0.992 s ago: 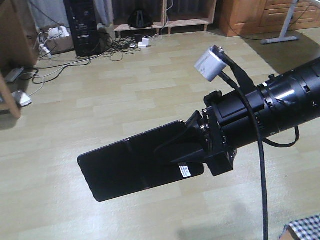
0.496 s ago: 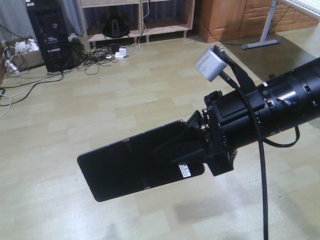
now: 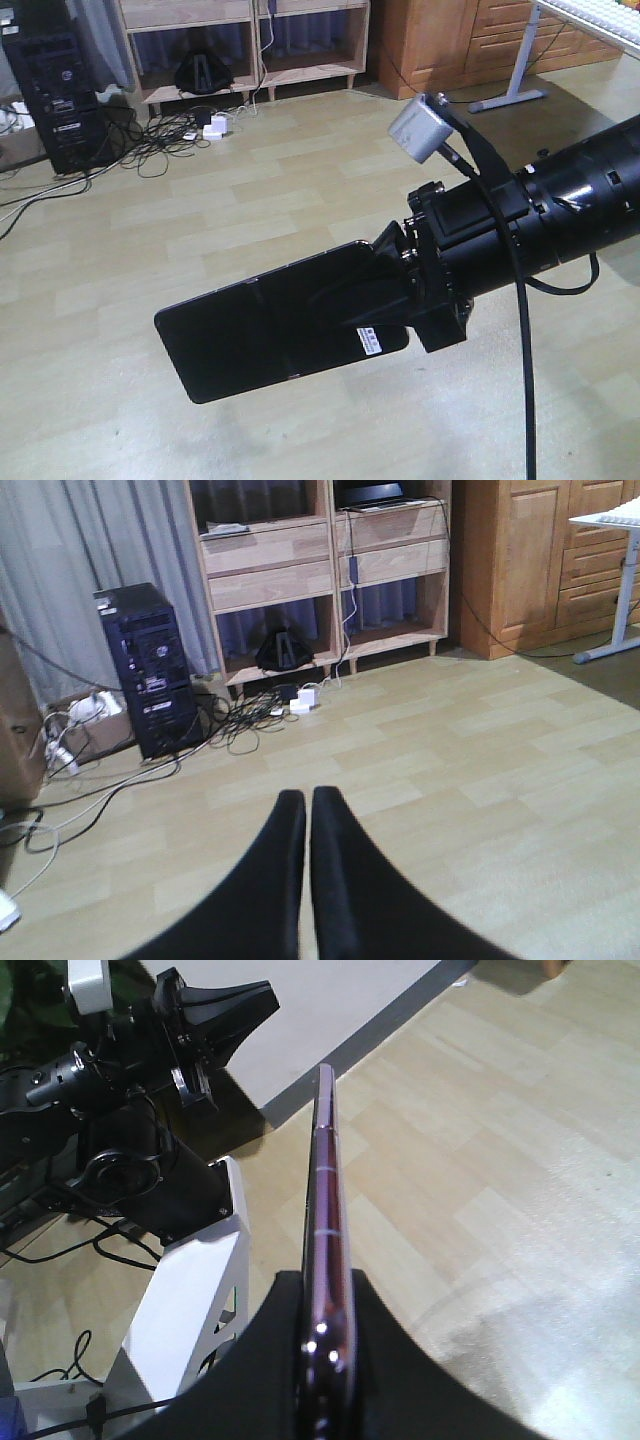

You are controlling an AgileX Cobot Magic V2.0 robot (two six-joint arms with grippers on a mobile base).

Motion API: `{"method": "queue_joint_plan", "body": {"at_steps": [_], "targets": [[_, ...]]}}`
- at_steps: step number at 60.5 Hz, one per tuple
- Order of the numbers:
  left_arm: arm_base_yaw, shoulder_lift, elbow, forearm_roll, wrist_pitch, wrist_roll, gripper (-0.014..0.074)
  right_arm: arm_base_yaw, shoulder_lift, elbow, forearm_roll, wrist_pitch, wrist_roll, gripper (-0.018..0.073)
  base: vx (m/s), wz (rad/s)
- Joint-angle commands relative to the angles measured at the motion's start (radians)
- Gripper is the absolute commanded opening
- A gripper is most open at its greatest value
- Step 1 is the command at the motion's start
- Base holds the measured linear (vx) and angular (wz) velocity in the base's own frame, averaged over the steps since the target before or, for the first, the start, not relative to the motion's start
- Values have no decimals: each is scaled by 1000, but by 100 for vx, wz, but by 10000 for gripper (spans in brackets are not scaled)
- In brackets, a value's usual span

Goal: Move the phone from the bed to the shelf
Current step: 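Drive away from the bed holding the phone in the right gripper, then drive up to the wooden shelf unit holding the phone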

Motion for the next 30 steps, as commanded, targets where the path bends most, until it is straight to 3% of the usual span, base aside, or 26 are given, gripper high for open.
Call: {"method": "queue_joint_plan", "body": {"at_steps": [1,30], "targets": [[0,-11,-26,-5,-71,-4,1,-3,-34,-25,85,61,-4,-1,43,-8],[0,-11,-26,-5,-71,-4,1,-3,-34,-25,85,61,-4,-1,45,-15]]}}
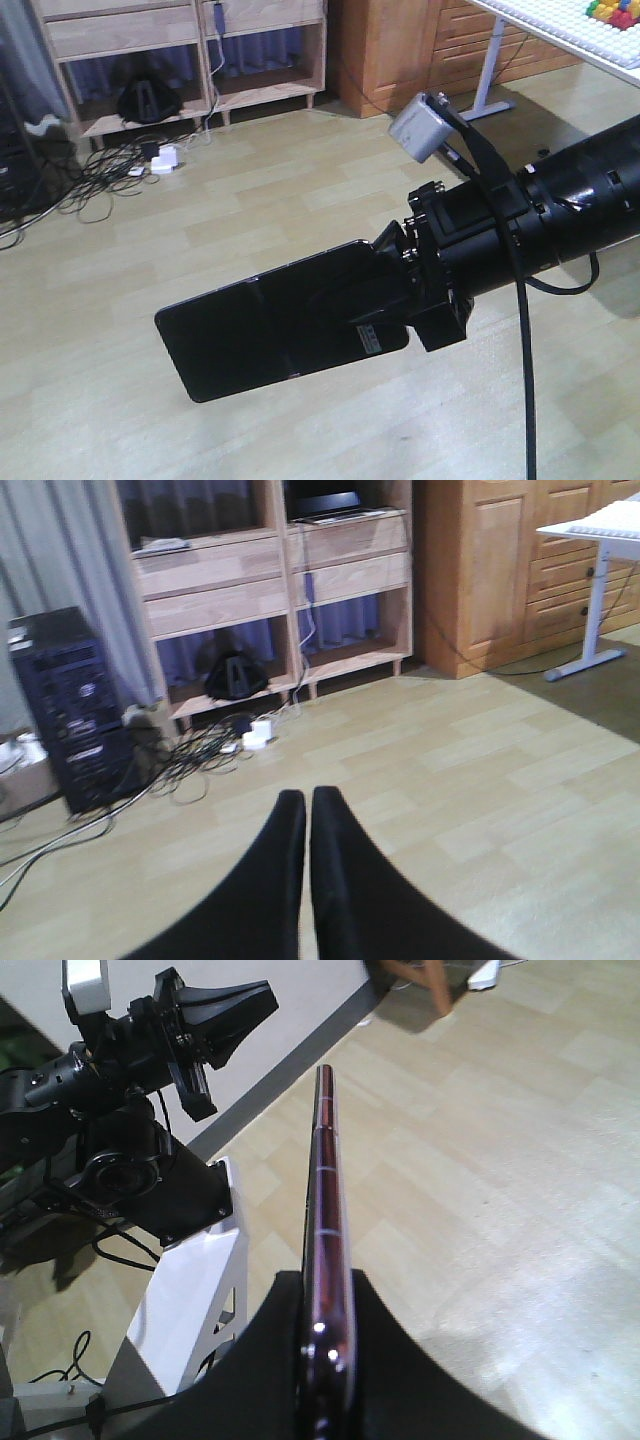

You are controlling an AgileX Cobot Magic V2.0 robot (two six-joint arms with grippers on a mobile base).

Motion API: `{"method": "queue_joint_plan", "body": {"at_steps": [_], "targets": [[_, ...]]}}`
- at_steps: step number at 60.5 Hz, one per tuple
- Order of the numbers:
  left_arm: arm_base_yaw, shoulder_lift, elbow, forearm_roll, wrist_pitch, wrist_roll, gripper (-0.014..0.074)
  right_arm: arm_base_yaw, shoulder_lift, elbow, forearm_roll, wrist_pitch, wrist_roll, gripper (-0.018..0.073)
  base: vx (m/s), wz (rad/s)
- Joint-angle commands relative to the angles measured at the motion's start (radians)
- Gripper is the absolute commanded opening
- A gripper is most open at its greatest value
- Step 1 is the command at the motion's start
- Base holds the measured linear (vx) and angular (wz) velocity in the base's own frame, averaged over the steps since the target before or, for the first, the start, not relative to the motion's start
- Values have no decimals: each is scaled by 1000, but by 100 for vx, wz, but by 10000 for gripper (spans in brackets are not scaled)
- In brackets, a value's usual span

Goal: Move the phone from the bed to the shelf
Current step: 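Drive up to the wooden shelf unit holding the phone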

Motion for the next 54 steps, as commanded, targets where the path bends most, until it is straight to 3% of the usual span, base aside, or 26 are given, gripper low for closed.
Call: {"method": "queue_joint_plan", "body": {"at_steps": [1,54], "targets": [[0,-11,-26,-5,-71,-4,1,-3,-34,-25,85,62,-4,-1,47,-24],[0,-11,-26,-5,-71,-4,1,-3,-35,-25,85,61,-4,-1,44,-19]]}}
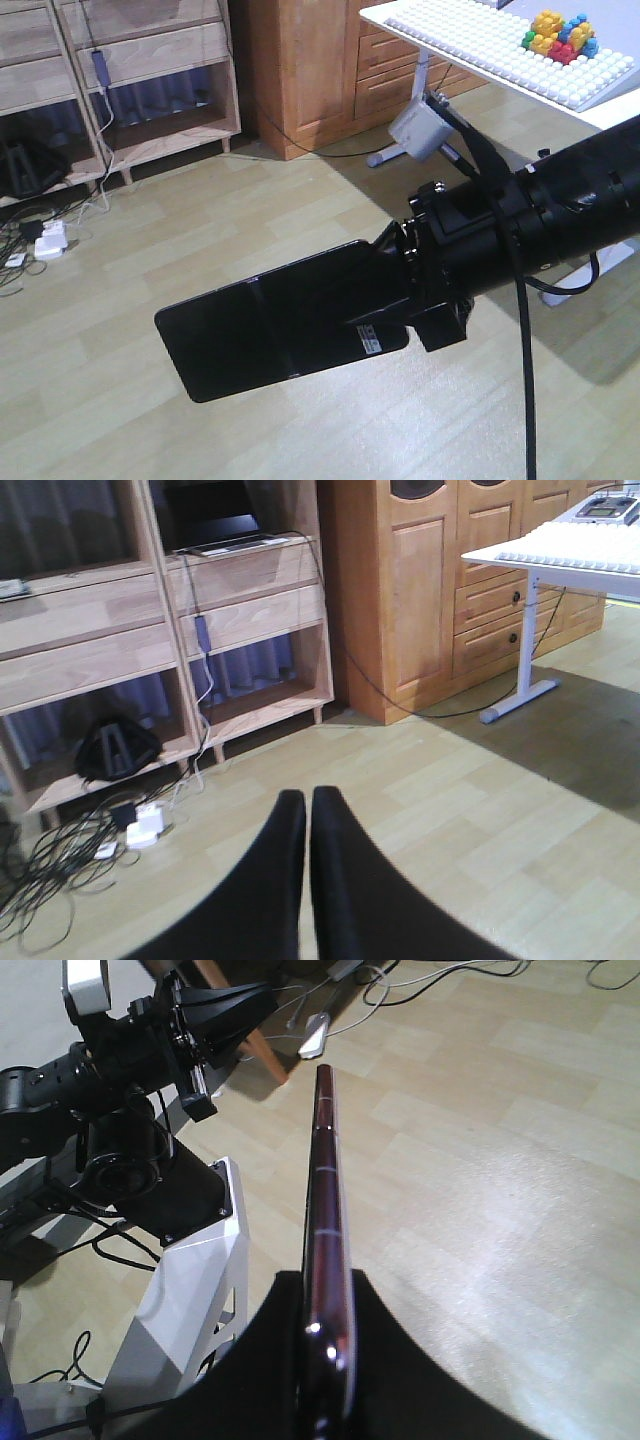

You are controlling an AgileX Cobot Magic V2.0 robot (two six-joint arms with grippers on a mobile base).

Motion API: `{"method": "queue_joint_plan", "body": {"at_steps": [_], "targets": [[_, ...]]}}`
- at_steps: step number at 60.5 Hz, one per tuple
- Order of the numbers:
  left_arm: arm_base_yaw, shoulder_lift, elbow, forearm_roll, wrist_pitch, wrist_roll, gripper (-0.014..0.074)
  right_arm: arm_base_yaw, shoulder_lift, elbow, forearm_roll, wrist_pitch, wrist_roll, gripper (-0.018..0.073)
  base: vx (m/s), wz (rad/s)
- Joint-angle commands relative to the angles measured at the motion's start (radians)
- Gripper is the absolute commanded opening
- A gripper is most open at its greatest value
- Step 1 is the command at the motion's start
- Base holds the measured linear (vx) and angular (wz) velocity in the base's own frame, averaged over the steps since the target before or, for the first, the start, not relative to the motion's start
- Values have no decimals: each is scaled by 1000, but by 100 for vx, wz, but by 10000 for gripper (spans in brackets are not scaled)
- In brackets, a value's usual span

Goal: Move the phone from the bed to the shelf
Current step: 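Drive up to the wooden shelf unit holding the phone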

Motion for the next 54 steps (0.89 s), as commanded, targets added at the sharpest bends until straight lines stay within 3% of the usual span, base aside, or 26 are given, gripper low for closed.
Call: {"method": "queue_joint_plan", "body": {"at_steps": [1,54], "targets": [[0,-11,-26,-5,-71,-4,1,-3,-34,-25,85,61,-4,-1,43,-13],[0,-11,-26,-5,-71,-4,1,-3,-34,-25,85,62,-7,-1,42,-11]]}}
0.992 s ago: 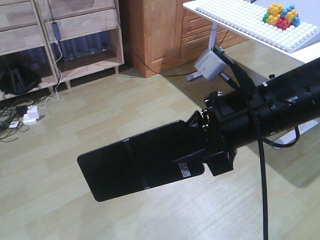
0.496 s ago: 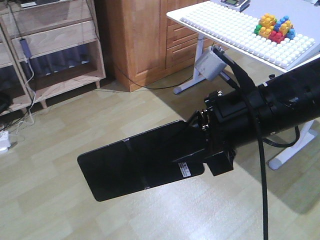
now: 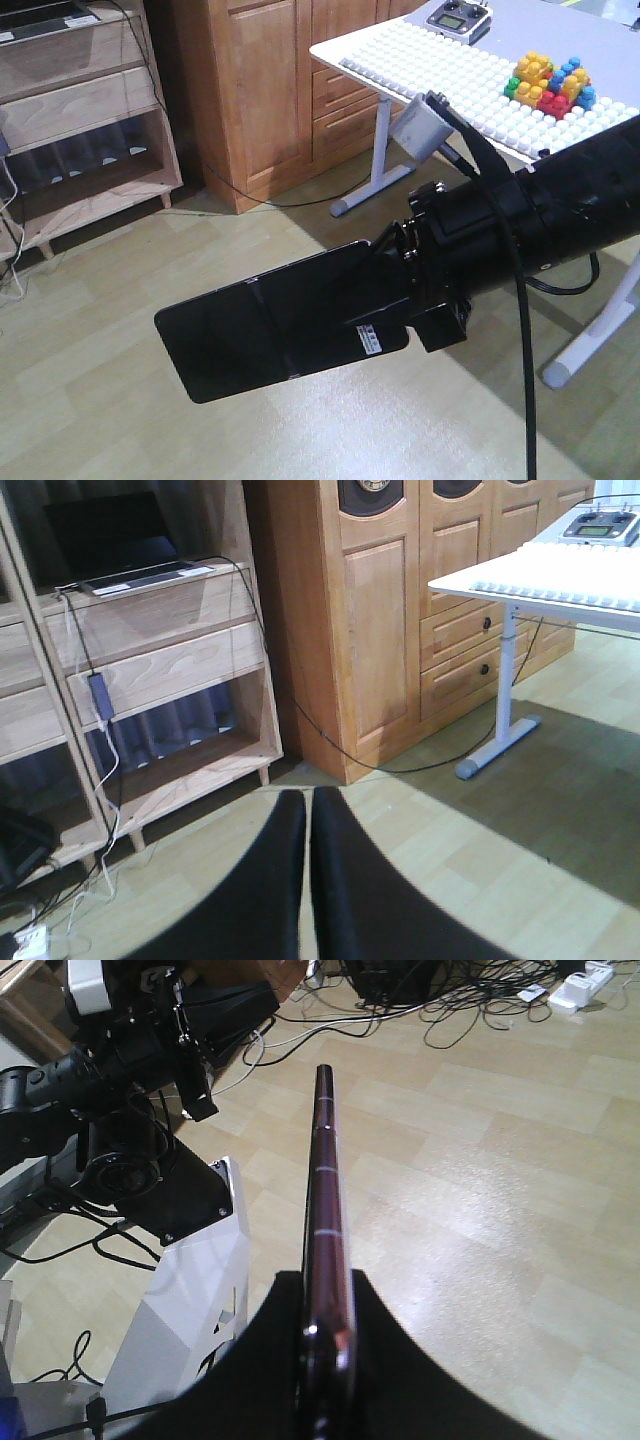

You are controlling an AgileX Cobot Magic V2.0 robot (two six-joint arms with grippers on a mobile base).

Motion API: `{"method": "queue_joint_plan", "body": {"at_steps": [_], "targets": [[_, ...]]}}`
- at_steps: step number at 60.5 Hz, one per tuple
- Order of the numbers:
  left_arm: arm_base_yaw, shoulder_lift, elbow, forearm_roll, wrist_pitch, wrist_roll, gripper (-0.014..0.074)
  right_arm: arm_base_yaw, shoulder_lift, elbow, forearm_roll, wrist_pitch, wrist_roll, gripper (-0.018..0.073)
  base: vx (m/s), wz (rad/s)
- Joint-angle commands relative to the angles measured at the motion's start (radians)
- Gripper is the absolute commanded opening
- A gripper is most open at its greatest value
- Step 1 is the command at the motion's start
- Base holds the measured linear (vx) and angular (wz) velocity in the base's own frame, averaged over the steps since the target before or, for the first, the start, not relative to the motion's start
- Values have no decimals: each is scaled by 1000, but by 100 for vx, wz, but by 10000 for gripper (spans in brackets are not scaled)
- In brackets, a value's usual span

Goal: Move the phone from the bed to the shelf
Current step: 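Drive up to the wooden shelf unit holding the phone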

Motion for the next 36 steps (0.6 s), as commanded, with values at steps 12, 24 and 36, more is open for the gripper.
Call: {"method": "queue_joint_plan", "body": {"at_steps": [12,24,36], "targets": [[0,-11,-26,-5,-71,-4,1,-3,-34,-25,85,62,-7,-1,43,4],[0,-11,-26,-5,-71,-4,1,-3,-34,-25,85,62,-7,-1,44,14],[0,-11,-26,-5,-71,-4,1,-3,-34,-25,85,62,-7,-1,44,17]]}}
